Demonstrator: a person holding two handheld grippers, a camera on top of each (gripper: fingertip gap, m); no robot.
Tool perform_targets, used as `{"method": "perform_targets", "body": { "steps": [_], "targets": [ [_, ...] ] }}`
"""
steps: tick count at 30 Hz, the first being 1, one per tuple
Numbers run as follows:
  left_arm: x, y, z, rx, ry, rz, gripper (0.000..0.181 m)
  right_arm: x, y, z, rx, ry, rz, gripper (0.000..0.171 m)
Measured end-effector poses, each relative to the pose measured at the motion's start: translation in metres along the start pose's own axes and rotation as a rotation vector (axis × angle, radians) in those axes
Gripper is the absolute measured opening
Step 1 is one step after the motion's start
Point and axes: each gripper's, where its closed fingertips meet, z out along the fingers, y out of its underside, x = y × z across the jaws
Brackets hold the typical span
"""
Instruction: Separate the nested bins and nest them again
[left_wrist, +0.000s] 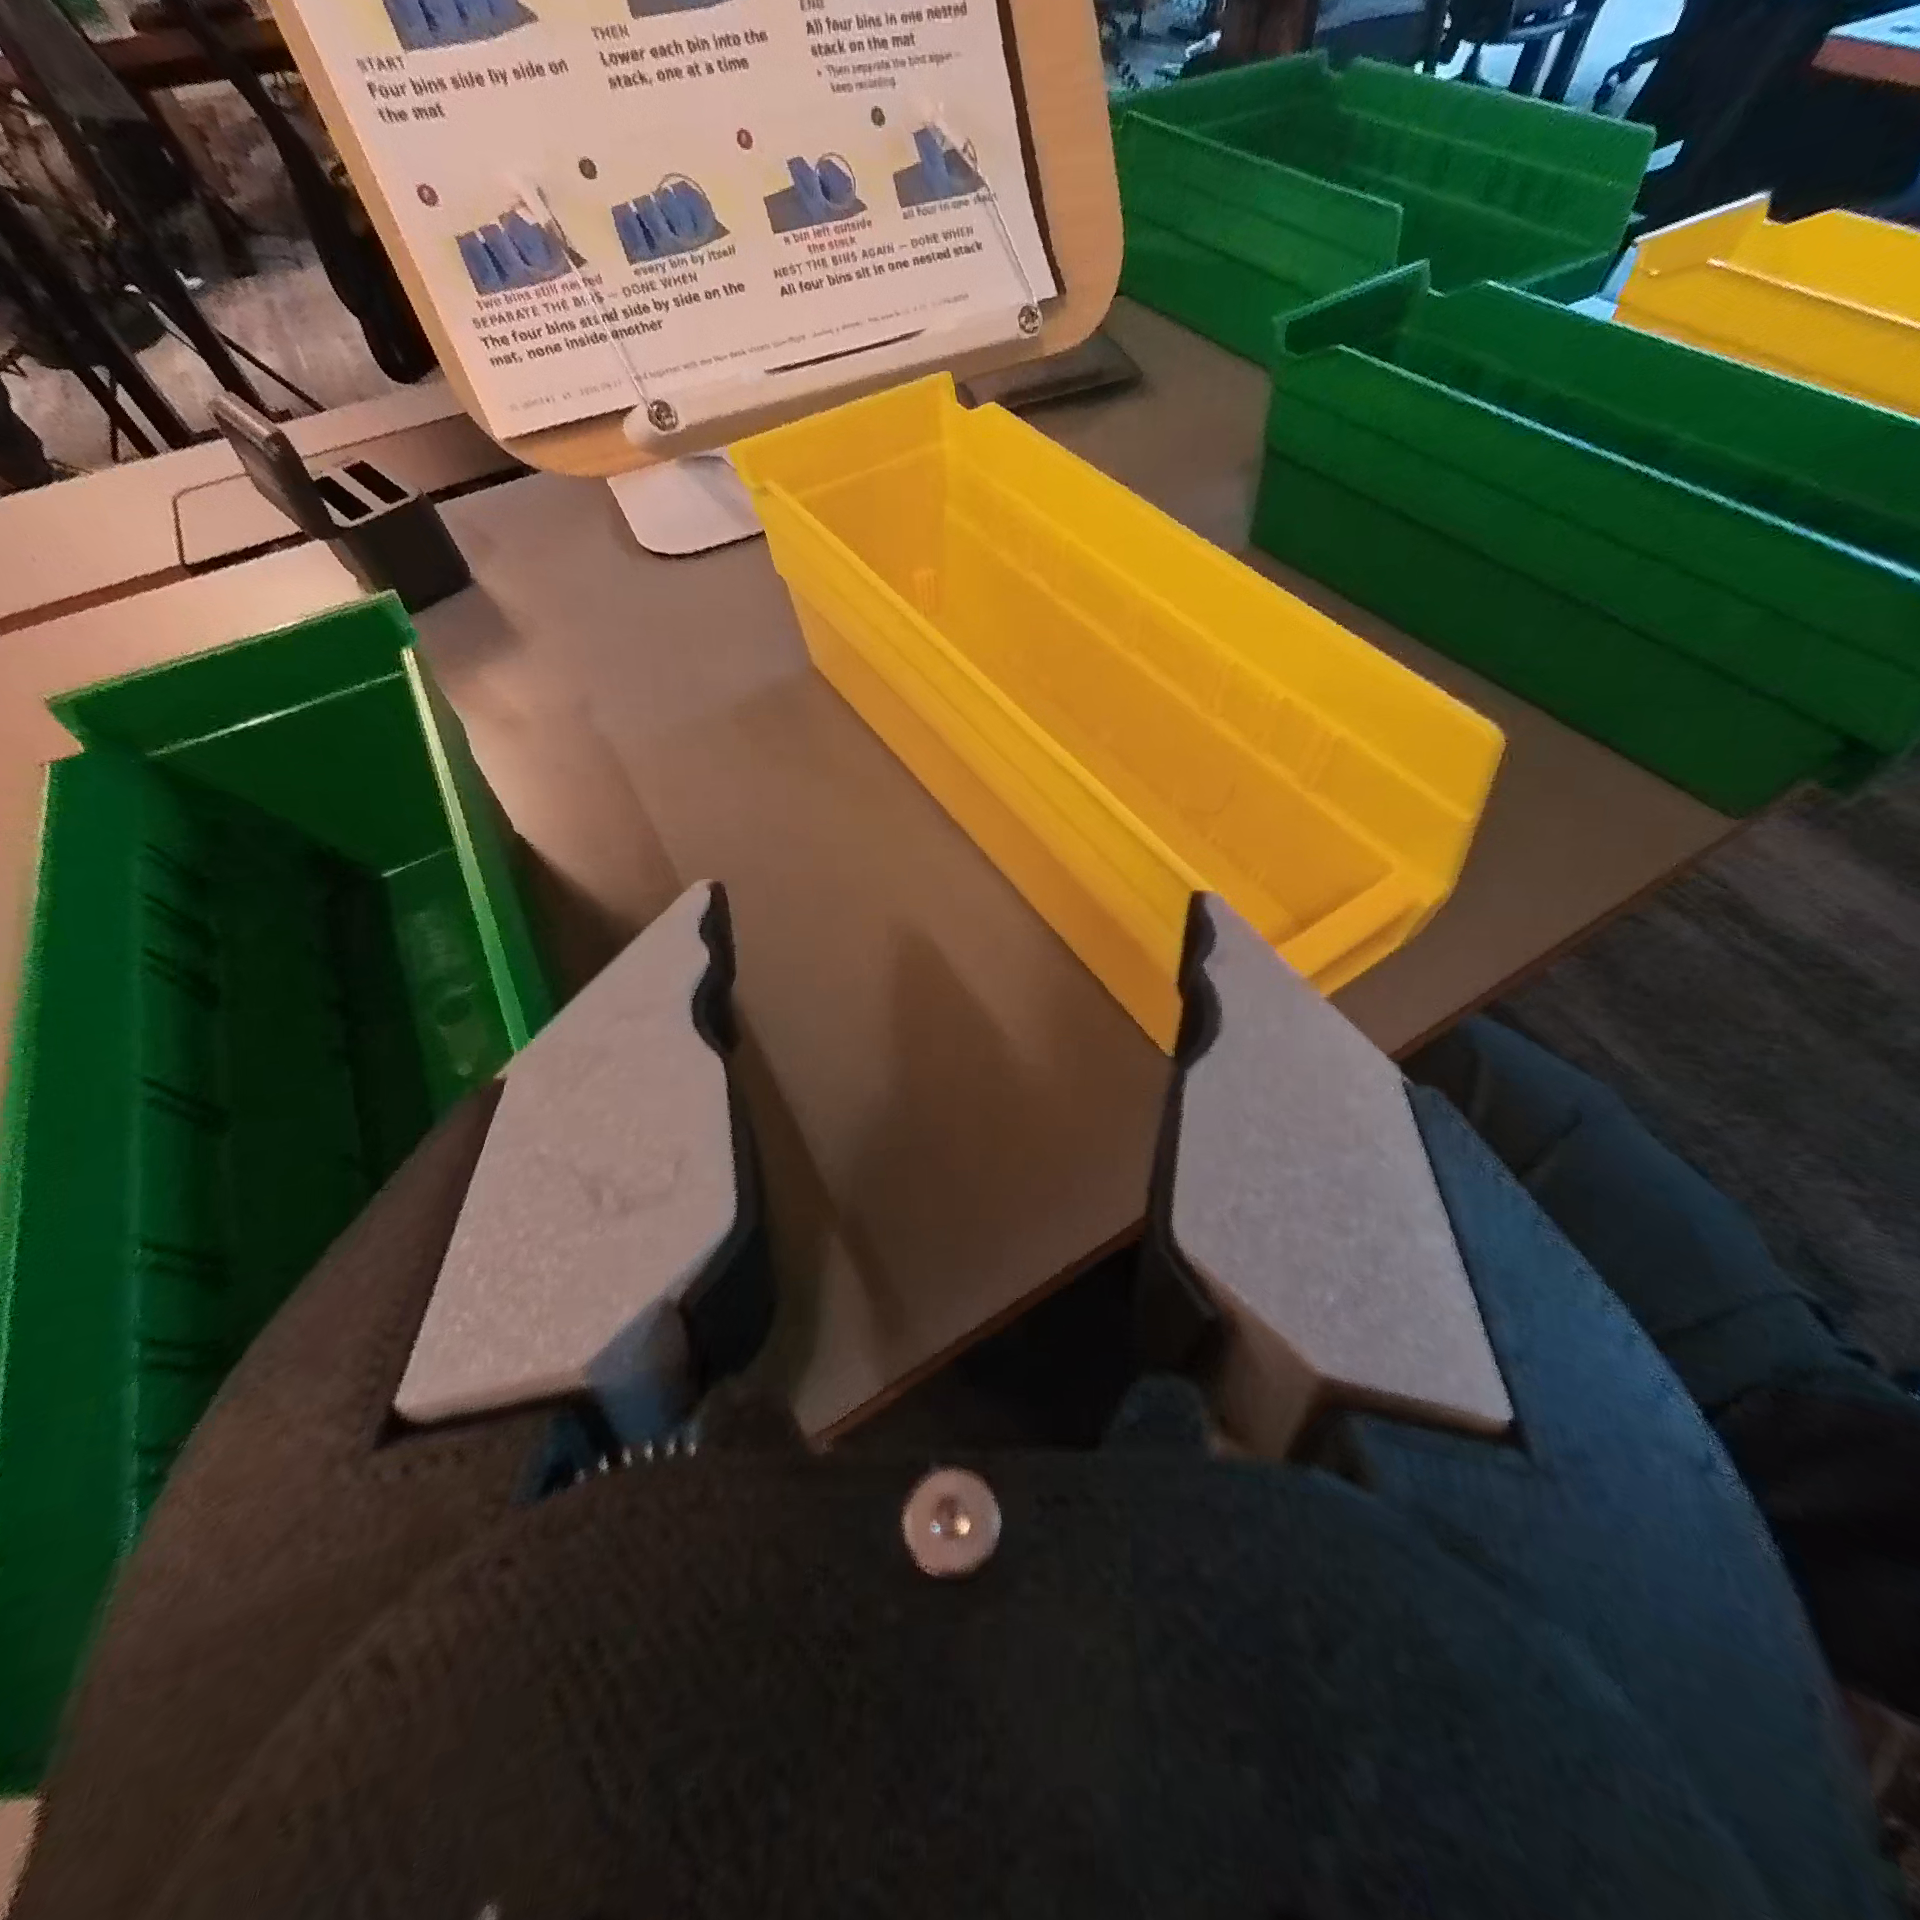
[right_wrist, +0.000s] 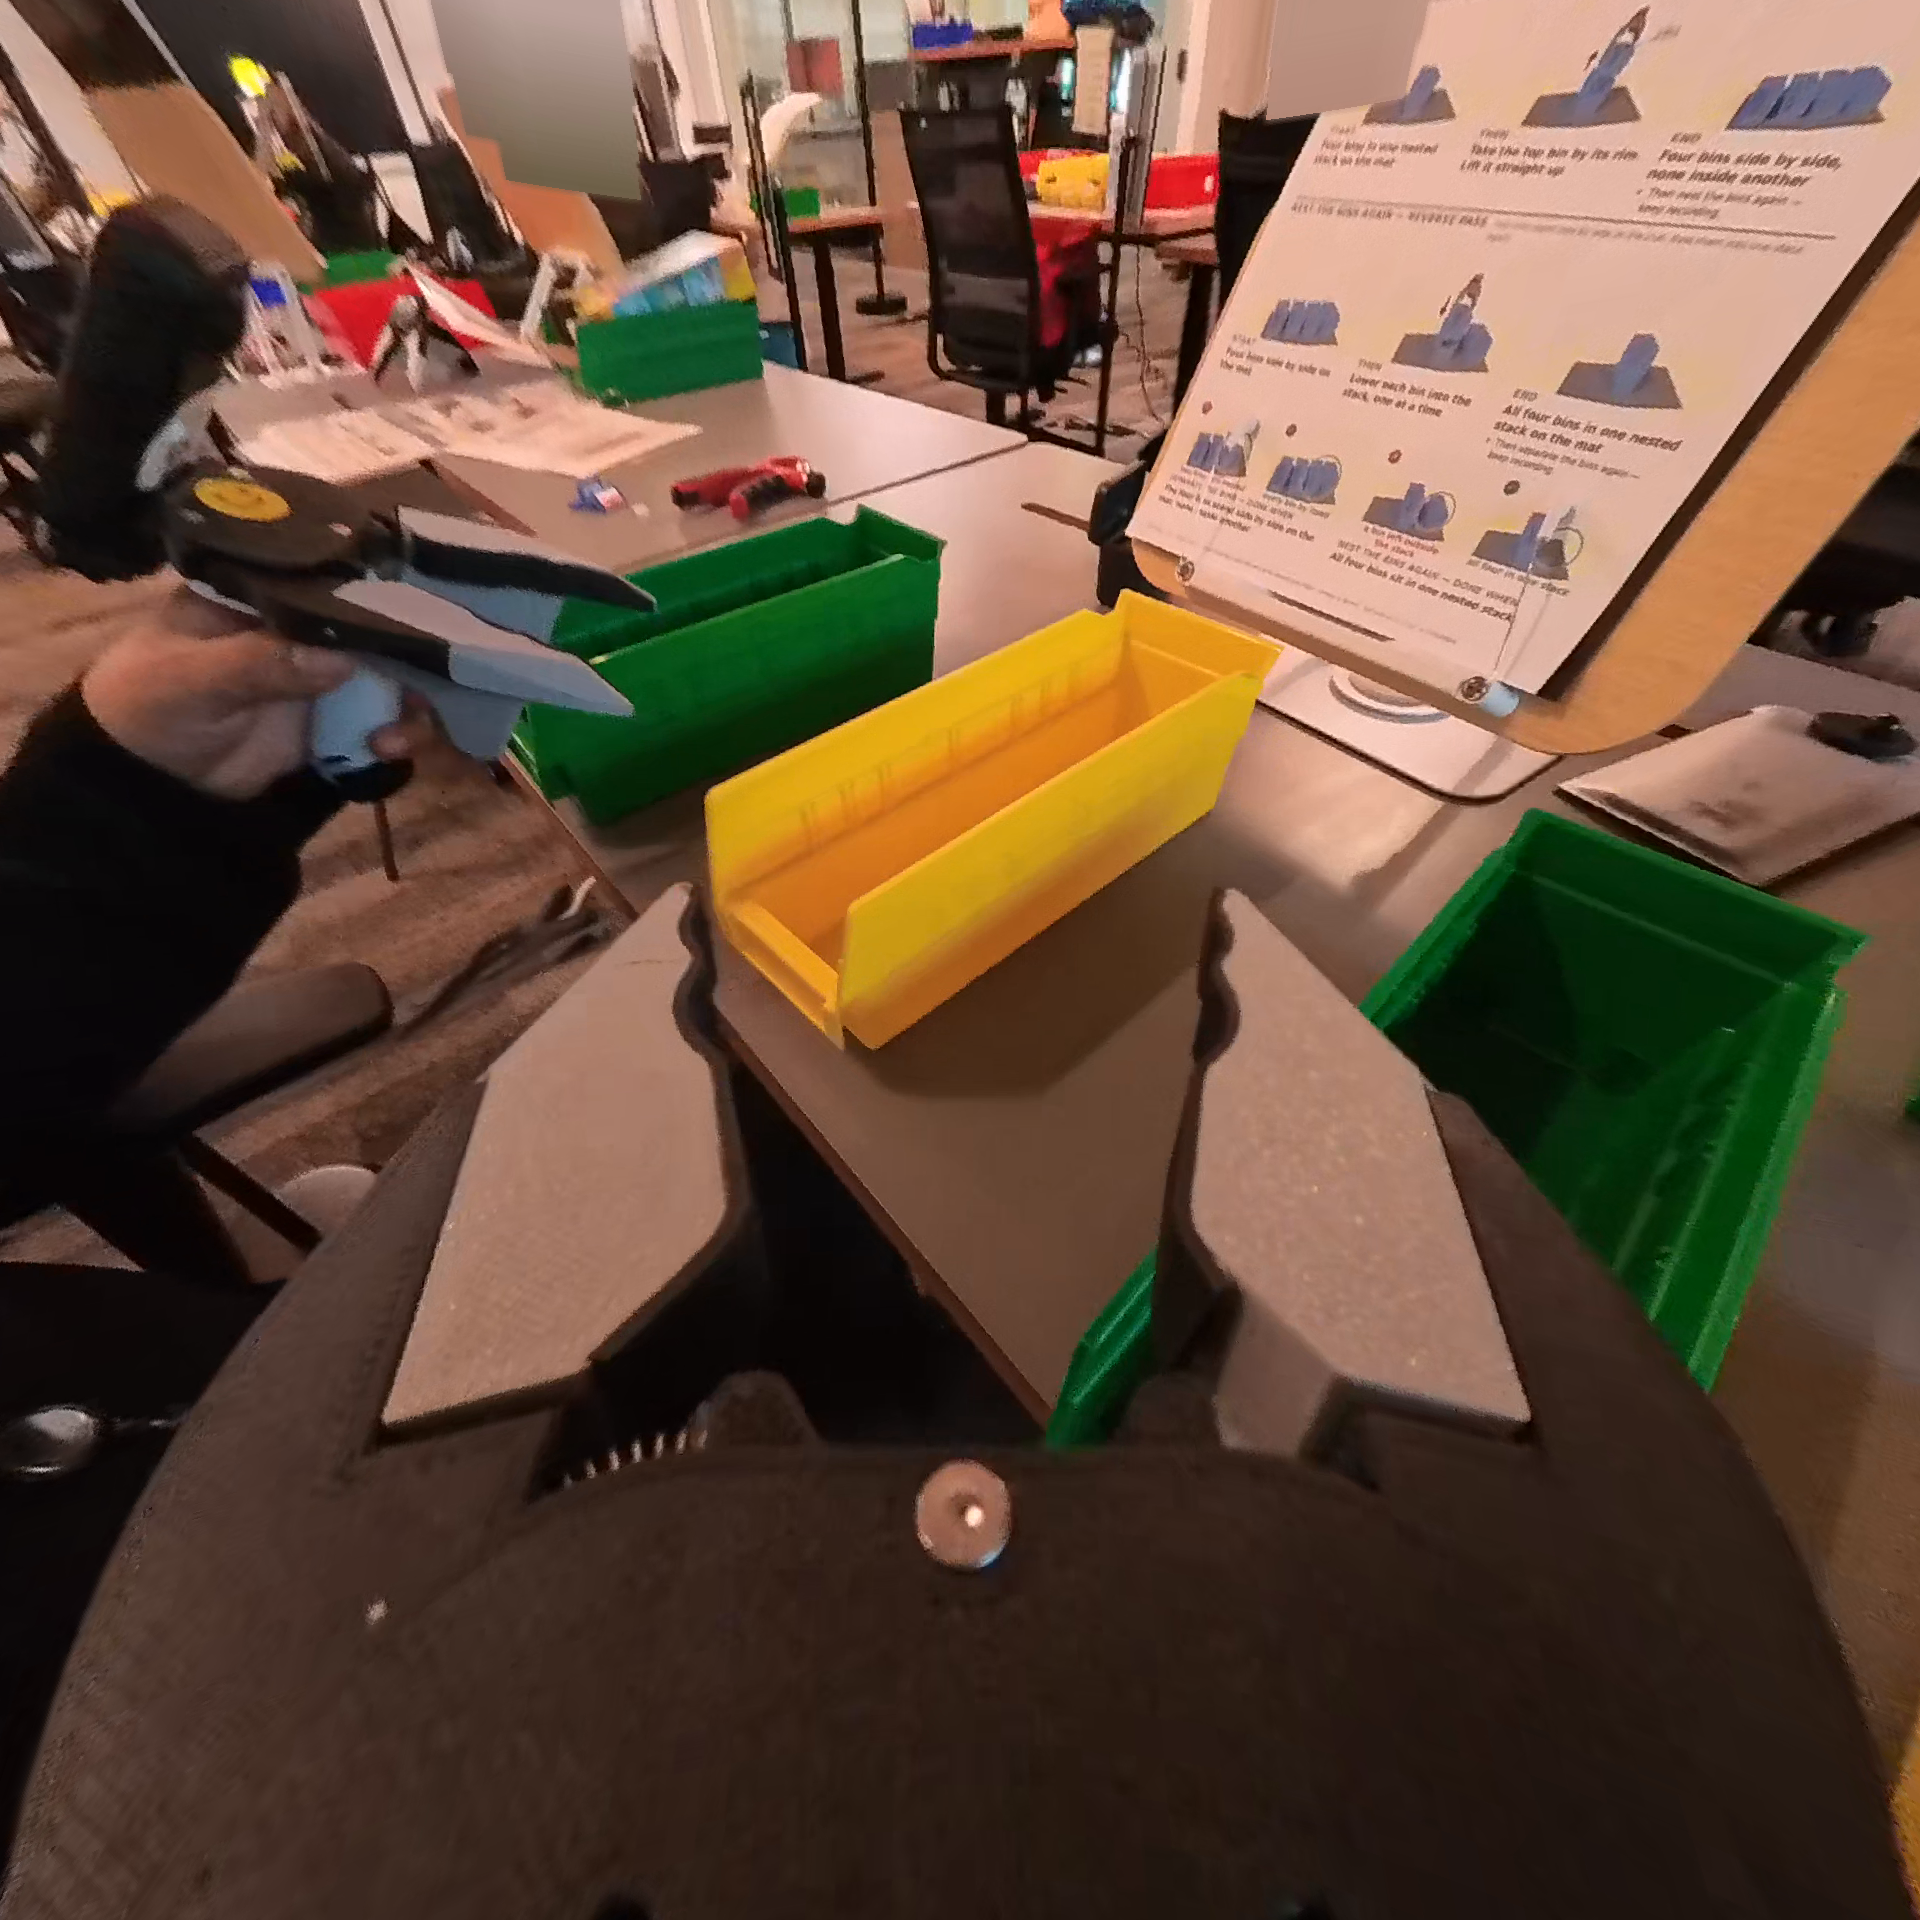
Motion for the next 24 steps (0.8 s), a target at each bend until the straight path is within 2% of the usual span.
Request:
{"method": "perform_targets", "body": {
  "steps": [3, 10, 24],
  "targets": [
    [0.002, 0.0, -0.002, 0.001, 0.002, 0.006, 0.085, -0.004, -0.008, -0.005, 0.043, -0.03, 0.02, 0.099],
    [-0.003, -0.003, -0.007, 0.013, -0.017, 0.004, 0.084, 0.002, -0.008, -0.007, 0.05, -0.015, 0.07, 0.083],
    [0.001, 0.0, -0.002, -0.002, -0.013, 0.003, 0.085, 0.008, 0.002, 0.003, 0.021, -0.036, 0.122, 0.083]
  ]
}}
